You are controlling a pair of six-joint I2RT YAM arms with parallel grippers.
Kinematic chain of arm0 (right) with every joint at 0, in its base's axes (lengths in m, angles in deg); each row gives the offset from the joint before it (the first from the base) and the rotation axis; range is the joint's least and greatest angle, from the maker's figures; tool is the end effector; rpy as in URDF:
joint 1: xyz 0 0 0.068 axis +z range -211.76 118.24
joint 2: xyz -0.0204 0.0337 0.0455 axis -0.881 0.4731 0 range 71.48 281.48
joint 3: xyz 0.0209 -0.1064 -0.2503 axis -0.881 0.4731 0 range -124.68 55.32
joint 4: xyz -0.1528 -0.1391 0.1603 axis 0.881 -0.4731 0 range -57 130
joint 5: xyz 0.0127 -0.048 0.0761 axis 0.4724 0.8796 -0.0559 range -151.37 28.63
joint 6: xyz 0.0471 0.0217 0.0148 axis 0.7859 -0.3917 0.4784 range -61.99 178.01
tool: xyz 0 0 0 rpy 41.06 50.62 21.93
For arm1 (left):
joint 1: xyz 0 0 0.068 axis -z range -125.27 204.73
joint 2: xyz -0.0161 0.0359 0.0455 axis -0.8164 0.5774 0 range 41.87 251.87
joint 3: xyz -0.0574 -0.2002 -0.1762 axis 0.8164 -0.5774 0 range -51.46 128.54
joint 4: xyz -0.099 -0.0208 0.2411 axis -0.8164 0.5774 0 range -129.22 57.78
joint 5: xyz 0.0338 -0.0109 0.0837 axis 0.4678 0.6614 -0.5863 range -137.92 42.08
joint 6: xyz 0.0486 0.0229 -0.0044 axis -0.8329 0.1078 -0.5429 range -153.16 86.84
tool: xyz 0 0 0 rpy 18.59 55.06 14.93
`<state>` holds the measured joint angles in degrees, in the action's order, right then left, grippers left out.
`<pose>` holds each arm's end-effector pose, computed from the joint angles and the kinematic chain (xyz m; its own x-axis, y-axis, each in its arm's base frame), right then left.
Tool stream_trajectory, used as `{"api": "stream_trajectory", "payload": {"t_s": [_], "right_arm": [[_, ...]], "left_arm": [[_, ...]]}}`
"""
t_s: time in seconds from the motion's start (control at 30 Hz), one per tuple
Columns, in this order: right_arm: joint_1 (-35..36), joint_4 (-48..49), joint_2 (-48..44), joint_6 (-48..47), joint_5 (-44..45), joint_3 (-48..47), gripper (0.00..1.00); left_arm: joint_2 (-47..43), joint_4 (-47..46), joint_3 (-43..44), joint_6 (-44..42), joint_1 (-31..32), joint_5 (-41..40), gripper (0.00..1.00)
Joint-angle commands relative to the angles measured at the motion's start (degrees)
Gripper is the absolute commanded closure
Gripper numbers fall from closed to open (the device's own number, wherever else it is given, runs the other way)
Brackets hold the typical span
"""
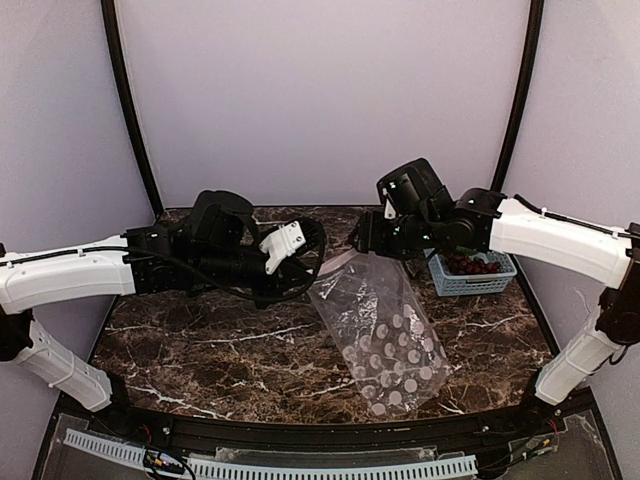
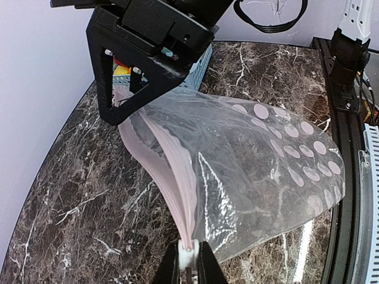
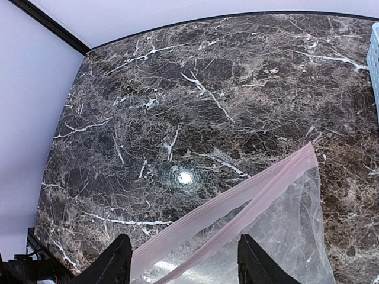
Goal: Place the food in the zip-top bag and seal the zipper
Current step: Adjust the zipper food storage bag at the center of the board.
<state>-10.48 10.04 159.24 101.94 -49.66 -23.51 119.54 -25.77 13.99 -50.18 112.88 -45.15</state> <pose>0.2218 0.2654 0.3301 -0.7443 0.1574 -0.6490 -0.2068 0.8697 0.4481 0.1646 -0.2681 0.3307 0.0363 0.4953 -0.8679 0.9002 0.3609 0.2436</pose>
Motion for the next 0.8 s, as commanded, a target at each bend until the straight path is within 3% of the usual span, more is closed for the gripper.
{"api": "stream_trajectory", "payload": {"t_s": [0.0, 0.1, 0.37, 0.63, 0.77], "right_arm": [[0.66, 1.07, 0.66, 0.51, -1.69, -1.2, 0.41], [0.65, 1.3, 1.31, 0.67, -3.4, -1.63, 0.42], [0.68, 2.97, 2.37, 1.36, -6.77, -1.85, 0.58], [0.67, 3.54, 0.48, 1.67, -6.47, -0.31, 0.57], [0.45, 1.68, -2.77, 0.34, -0.49, 1.36, 0.39]], "left_arm": [[-0.01, 0.9, -0.41, -0.7, 0.43, -1.41, 0.99], [0.16, 0.97, -0.37, -0.75, 0.58, -1.64, 0.99], [0.29, 1.06, -0.41, -0.89, 0.82, -2.06, 0.99], [0.96, 1.6, -0.17, -1.5, 1.24, -8.55, 0.99], [1.6, 3.06, 1.13, -2.55, 1.18, -19.99, 0.99]]}}
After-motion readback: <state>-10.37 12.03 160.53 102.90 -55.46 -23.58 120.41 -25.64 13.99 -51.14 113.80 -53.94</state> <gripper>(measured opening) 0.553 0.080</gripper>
